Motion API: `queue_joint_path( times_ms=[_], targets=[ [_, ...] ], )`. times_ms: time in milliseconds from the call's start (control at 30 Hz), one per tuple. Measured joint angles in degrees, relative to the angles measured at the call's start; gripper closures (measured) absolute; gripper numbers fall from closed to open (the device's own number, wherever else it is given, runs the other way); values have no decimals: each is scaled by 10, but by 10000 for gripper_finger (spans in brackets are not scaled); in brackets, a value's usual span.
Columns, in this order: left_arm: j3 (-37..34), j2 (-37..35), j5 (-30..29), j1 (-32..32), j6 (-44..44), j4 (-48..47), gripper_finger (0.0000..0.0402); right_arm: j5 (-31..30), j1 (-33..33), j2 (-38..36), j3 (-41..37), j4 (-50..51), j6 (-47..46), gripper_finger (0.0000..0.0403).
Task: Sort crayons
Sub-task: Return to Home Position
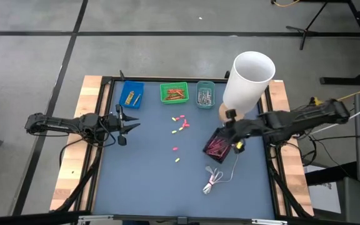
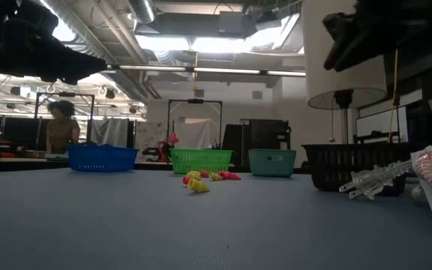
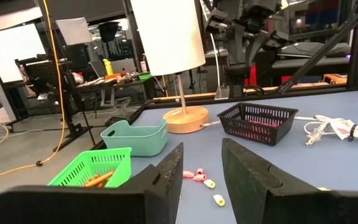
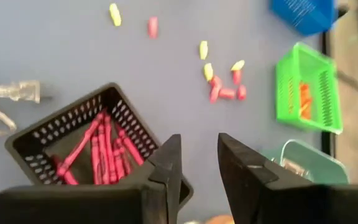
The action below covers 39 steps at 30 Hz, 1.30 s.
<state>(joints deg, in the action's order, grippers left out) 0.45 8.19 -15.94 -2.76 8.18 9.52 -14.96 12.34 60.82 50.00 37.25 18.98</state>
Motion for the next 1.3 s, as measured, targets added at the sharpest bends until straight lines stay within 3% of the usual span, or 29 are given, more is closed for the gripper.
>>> queue_joint_path(
  times_ms=[300,567,733,967,1300],
  targets=[
    [0,0,1,0,0,1,305,-1,0,-218,-172,-124,25,300],
    [0,0,1,0,0,1,305,-21,-1,-399,-249,-148,25,300],
    [0,0,1,0,0,1,305,-19,-1,-484,-290,-213,38,300],
    [0,0,1,0,0,1,305,8,-1,-547,-357,-256,38,300],
    [0,0,1,0,0,1,305,7,-1,-559,-438,-316,14,300]
  ],
)
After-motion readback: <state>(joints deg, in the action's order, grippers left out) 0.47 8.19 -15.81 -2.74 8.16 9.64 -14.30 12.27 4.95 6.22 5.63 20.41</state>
